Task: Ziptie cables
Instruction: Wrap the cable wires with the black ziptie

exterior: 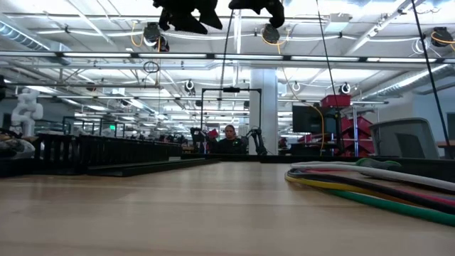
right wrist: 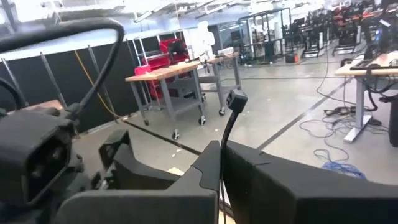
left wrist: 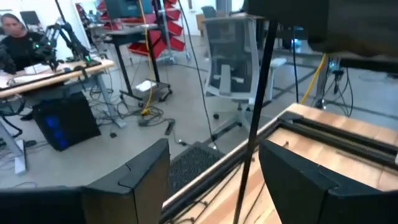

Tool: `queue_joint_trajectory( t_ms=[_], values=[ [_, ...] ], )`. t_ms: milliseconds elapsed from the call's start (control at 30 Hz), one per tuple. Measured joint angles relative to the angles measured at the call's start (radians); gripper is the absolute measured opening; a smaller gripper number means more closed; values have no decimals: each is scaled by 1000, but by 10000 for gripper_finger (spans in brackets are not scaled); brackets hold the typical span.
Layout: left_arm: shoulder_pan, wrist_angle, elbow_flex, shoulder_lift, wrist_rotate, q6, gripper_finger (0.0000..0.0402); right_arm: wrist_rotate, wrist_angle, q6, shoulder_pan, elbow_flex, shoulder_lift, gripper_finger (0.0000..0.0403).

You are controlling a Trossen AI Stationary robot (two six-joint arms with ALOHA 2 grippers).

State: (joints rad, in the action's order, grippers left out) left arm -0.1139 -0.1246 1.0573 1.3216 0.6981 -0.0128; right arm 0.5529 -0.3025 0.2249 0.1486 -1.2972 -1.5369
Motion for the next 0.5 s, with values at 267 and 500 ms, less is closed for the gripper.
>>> queue_joint_trajectory(
  t_ms=[267,500],
  values=[
    [26,-44,0,45,11,-5,242,-7,-67,37,-2,0,-36,0],
    [25,-94,0,65,85,24,242,-4,-70,52,-24,0,-38,0]
  ],
)
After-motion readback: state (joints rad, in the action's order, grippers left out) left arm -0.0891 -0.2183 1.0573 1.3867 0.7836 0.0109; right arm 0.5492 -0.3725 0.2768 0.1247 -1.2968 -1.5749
